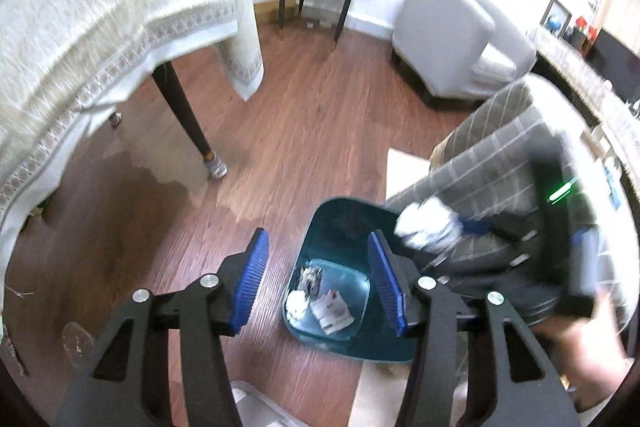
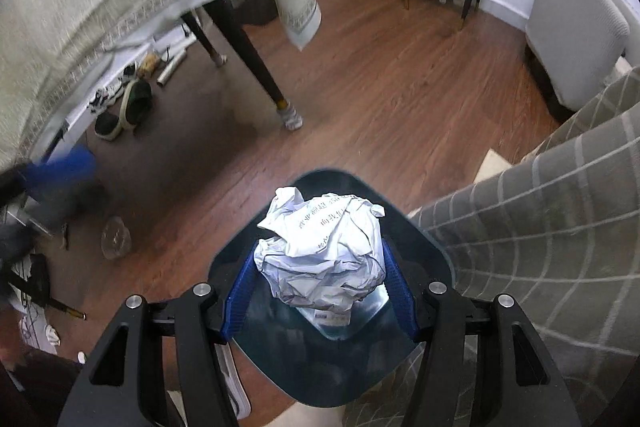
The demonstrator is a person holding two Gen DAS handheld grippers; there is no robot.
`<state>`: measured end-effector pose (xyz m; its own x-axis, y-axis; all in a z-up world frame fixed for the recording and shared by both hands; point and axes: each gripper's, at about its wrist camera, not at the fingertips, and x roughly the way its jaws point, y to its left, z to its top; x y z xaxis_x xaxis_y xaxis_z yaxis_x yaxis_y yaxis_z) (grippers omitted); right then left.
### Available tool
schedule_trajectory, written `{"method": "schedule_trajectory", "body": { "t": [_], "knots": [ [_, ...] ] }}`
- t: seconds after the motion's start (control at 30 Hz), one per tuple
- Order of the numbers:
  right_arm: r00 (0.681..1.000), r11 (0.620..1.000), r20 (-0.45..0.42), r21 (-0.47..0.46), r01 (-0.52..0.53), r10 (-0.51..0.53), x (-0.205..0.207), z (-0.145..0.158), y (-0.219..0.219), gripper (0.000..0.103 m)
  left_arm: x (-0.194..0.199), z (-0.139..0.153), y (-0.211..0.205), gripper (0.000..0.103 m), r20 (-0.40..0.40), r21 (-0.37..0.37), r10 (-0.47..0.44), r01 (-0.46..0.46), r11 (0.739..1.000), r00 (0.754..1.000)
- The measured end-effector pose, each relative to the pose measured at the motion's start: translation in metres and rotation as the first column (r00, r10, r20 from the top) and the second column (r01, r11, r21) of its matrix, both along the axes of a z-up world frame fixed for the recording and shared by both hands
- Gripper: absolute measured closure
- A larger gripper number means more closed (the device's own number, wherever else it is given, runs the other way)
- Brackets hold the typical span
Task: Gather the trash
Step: 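Lower the crumpled paper into the bin and open the right tool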
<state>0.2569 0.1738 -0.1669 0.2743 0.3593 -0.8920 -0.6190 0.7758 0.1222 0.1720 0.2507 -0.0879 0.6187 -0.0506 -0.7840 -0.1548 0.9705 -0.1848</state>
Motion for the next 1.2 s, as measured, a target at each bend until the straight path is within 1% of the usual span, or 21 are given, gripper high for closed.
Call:
{"method": "schedule_trajectory", "body": {
  "t": [0.17, 0.27, 0.43, 0.6, 0.87, 1.03, 1.1, 1.2],
  "knots": [
    [0.998, 0.997, -0.046, -0.073, -0.034, 0.031, -0.003, -0.034, 0.014, 0.043, -0.008, 0.033, -0.006, 0.052, 0.091, -0.015, -0.013, 0.014, 1.000, 0.996],
    [0.996, 0.992, -0.084, -0.114, -0.046, 0.036, -0.007, -0.058, 0.018, 0.043, -0.013, 0.045, -0.006, 0.052, 0.132, -0.046, -0.011, 0.017, 0.999, 0.991],
    [0.990, 0.976, -0.132, -0.203, -0.082, 0.055, -0.015, -0.090, 0.021, 0.043, -0.014, 0.051, -0.006, 0.053, 0.142, -0.061, -0.007, 0.016, 0.998, 0.990],
    [0.985, 0.960, -0.163, -0.262, -0.094, 0.052, -0.014, -0.110, 0.015, 0.042, -0.020, 0.059, -0.008, 0.055, 0.158, -0.038, -0.006, 0.012, 0.999, 0.987],
    [0.981, 0.948, -0.186, -0.296, -0.115, 0.060, -0.016, -0.127, 0.007, 0.041, -0.025, 0.079, -0.019, 0.055, 0.210, -0.007, -0.026, 0.028, 1.000, 0.977],
    [0.981, 0.942, -0.184, -0.315, -0.118, 0.062, -0.017, -0.133, 0.007, 0.036, -0.026, 0.087, -0.025, 0.055, 0.228, -0.014, -0.038, 0.043, 0.999, 0.973],
    [0.982, 0.941, -0.177, -0.318, -0.117, 0.062, -0.017, -0.133, 0.007, 0.030, -0.027, 0.090, -0.027, 0.055, 0.236, -0.013, -0.042, 0.046, 0.999, 0.971],
    [0.984, 0.942, -0.168, -0.314, -0.117, 0.066, -0.017, -0.130, 0.007, 0.029, -0.028, 0.097, -0.028, 0.055, 0.253, -0.007, -0.046, 0.049, 0.999, 0.966]
  ]
}}
